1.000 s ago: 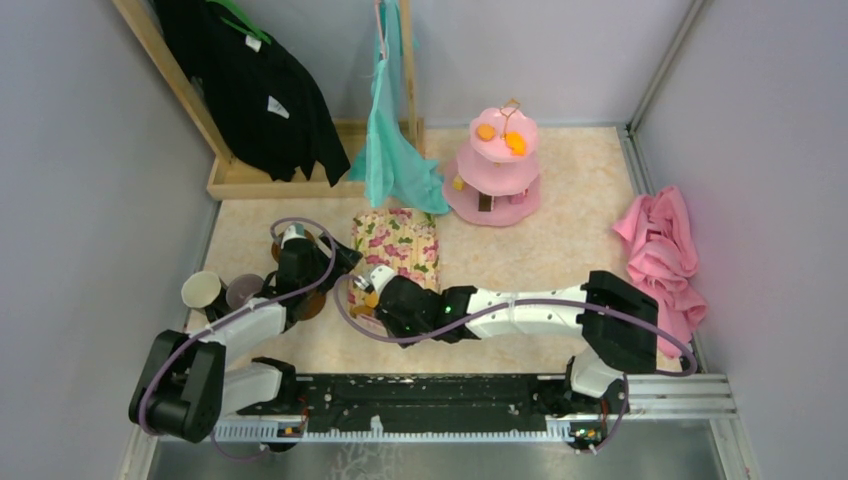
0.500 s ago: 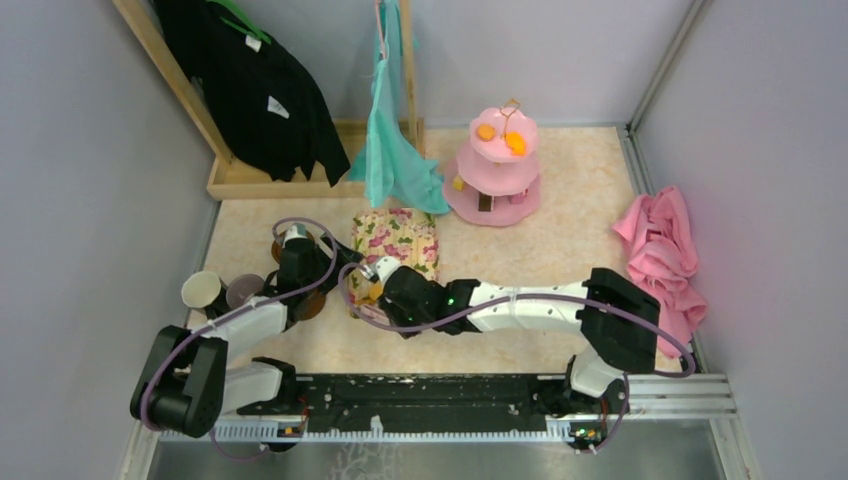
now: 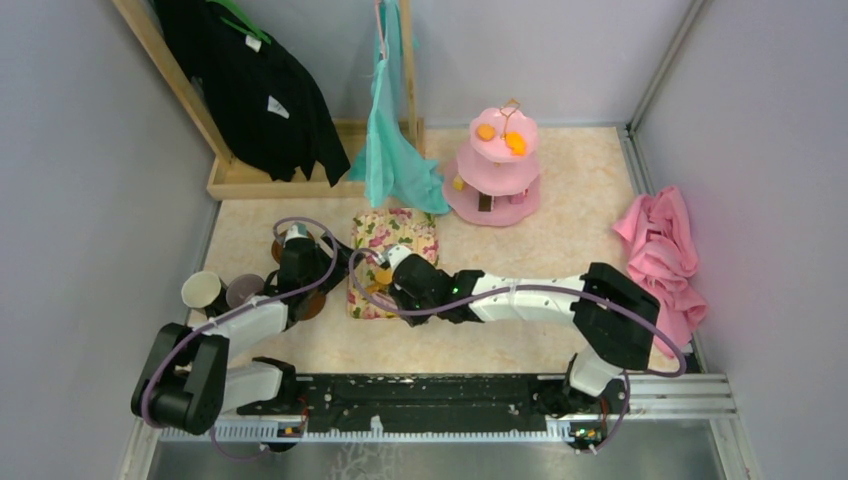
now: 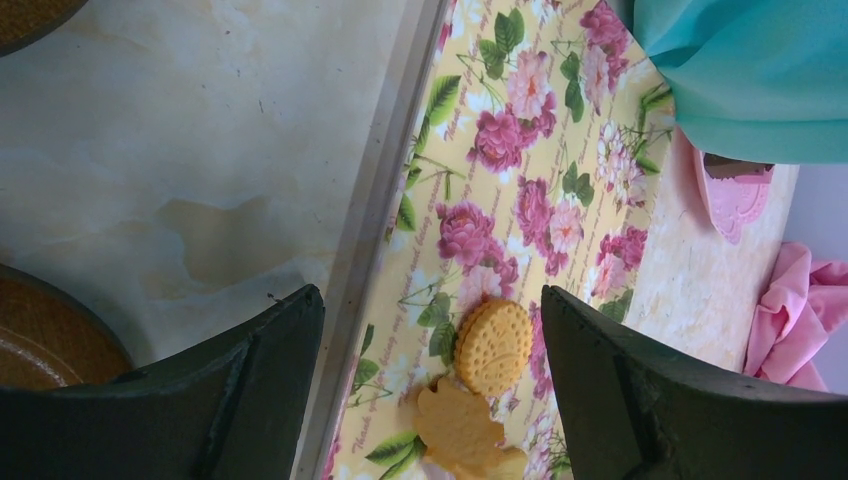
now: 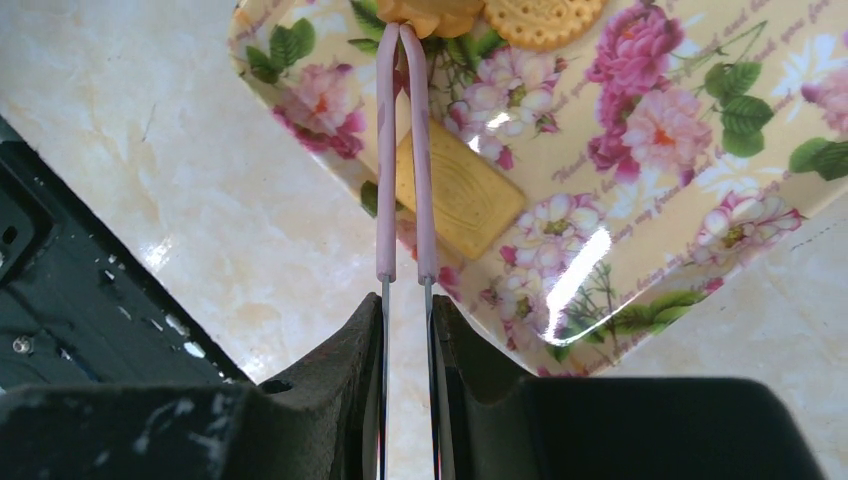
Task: Serve the afternoon tea
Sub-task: Adjust the dessert on the tray.
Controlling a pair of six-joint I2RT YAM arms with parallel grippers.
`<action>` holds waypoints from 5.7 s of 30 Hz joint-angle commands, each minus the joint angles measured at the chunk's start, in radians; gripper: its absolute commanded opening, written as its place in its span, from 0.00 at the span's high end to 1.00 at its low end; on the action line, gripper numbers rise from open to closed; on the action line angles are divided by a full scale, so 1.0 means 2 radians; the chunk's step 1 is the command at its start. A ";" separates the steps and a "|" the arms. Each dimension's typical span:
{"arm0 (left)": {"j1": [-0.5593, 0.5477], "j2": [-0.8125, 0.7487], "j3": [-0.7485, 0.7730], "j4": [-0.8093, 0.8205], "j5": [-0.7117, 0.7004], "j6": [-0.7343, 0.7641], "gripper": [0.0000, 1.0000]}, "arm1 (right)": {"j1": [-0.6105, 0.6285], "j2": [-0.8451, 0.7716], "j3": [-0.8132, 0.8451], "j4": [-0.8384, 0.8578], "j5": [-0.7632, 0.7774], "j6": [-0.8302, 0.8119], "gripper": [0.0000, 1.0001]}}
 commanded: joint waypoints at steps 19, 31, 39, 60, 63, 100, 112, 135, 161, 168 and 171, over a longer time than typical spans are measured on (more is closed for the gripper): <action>0.002 0.028 0.006 0.038 0.012 -0.002 0.15 | -0.139 0.047 0.022 0.054 -0.034 -0.029 0.81; 0.002 0.034 0.009 0.042 0.010 0.000 0.15 | -0.145 -0.007 0.029 0.029 -0.017 -0.044 0.82; 0.003 0.027 0.006 0.040 0.010 -0.002 0.15 | -0.088 -0.098 0.008 -0.034 0.011 -0.040 0.82; 0.003 0.012 0.006 0.043 0.013 -0.006 0.14 | -0.020 -0.098 -0.021 -0.095 -0.058 0.004 0.83; 0.003 0.013 0.006 0.045 0.014 -0.006 0.14 | -0.020 -0.087 -0.018 -0.099 -0.067 0.006 0.82; 0.017 0.033 -0.007 0.083 0.042 -0.009 0.14 | -0.077 -0.001 0.027 -0.123 -0.060 0.011 0.84; 0.017 0.059 0.008 0.087 0.048 -0.005 0.15 | -0.105 0.008 0.039 -0.117 -0.058 -0.001 0.84; 0.021 0.089 0.009 0.105 0.060 -0.007 0.15 | -0.191 0.056 0.089 -0.090 -0.071 -0.011 0.85; 0.021 0.074 -0.003 0.117 0.082 -0.017 0.15 | -0.176 0.049 0.111 -0.153 -0.080 0.036 0.84; 0.021 0.080 -0.006 0.128 0.088 -0.019 0.15 | -0.172 0.063 0.109 -0.153 -0.085 0.044 0.84; 0.021 0.082 -0.004 0.129 0.089 -0.018 0.15 | -0.172 0.066 0.107 -0.155 -0.085 0.045 0.84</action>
